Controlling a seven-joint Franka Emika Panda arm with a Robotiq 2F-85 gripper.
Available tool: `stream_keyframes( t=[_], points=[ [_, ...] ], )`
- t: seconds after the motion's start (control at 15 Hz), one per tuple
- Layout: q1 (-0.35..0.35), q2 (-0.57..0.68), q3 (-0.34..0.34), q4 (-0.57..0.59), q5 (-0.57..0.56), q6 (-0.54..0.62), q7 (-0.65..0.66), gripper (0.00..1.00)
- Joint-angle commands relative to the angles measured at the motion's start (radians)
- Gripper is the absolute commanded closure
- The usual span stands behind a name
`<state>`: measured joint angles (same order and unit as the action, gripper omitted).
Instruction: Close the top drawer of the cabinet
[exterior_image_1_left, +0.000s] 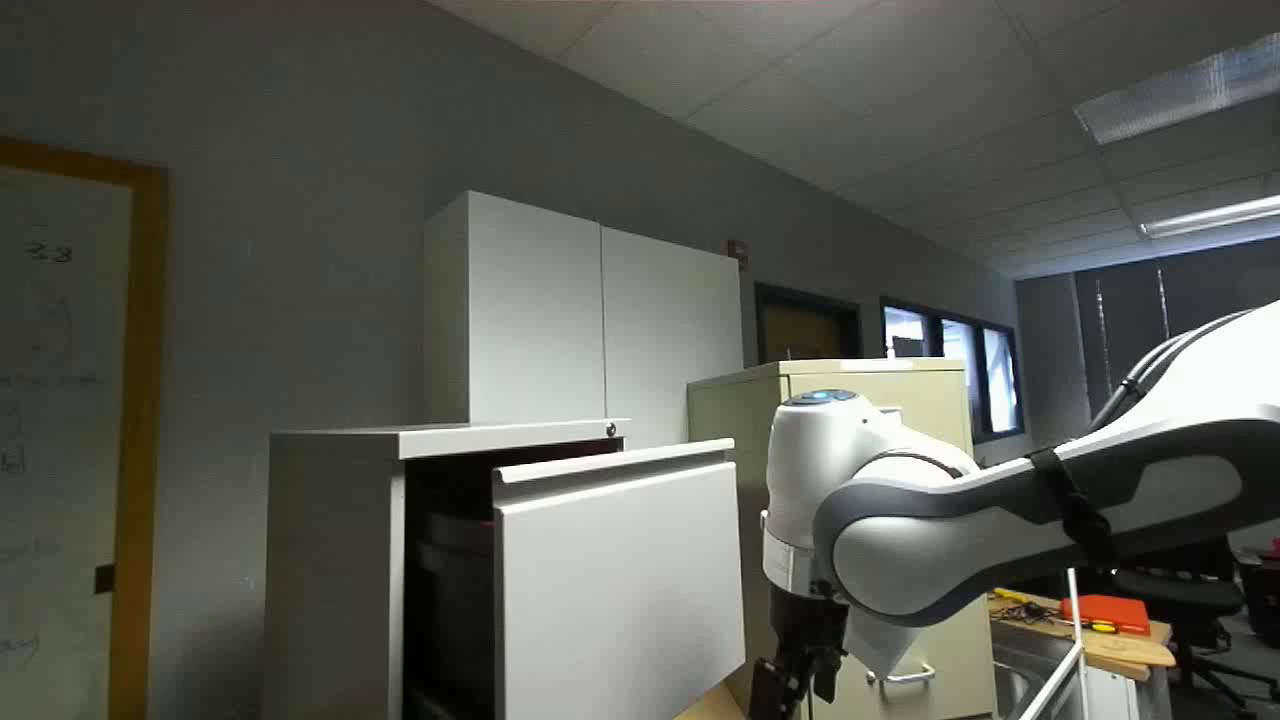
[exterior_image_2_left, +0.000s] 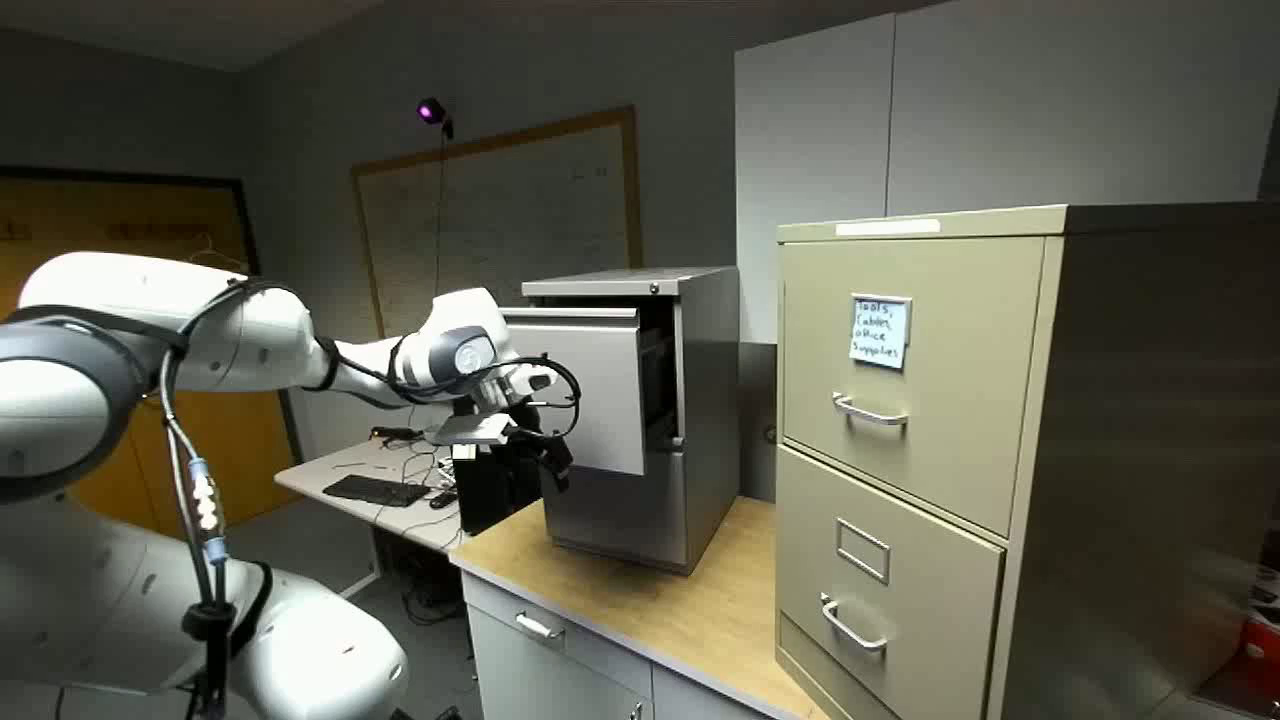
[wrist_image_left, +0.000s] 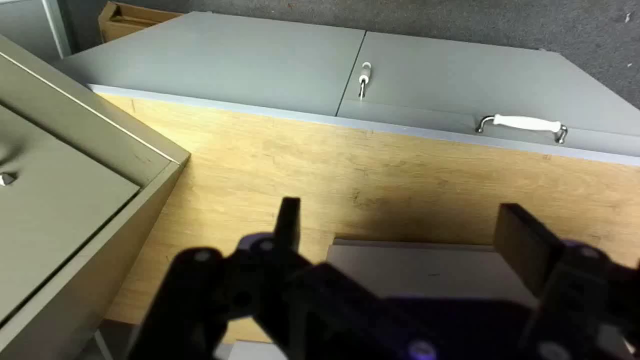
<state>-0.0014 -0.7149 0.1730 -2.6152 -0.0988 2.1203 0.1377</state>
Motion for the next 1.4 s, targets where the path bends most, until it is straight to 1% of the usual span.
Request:
stream_keyframes(
  t=[0.0, 0.47, 0.53, 0.67, 0.8, 1.0, 1.07, 1.13, 1.2, 1.27, 1.33],
  points=[
    [0.014, 0.002, -0.012, 0.003, -0.01, -0.004, 0.008, 0.0],
    [0.014, 0.002, -0.012, 0.003, -0.01, -0.004, 0.008, 0.0],
    [0.005, 0.002, 0.003, 0.001, -0.019, 0.01, 0.035, 0.0],
    [0.004, 0.009, 0.013, 0.006, -0.031, 0.047, 0.039, 0.0],
    [0.004, 0.02, 0.023, 0.017, -0.041, 0.098, 0.042, 0.0],
    [-0.002, 0.034, 0.06, 0.037, -0.078, 0.19, 0.061, 0.0],
    [0.0, 0.037, 0.074, 0.045, -0.086, 0.218, 0.071, 0.06],
    [0.0, 0.037, 0.092, 0.053, -0.096, 0.251, 0.084, 0.25],
    [0.0, 0.035, 0.112, 0.059, -0.107, 0.288, 0.098, 0.3],
    [0.002, 0.032, 0.133, 0.067, -0.116, 0.325, 0.112, 0.31],
    [0.002, 0.027, 0.153, 0.074, -0.123, 0.364, 0.123, 0.36]
  ],
)
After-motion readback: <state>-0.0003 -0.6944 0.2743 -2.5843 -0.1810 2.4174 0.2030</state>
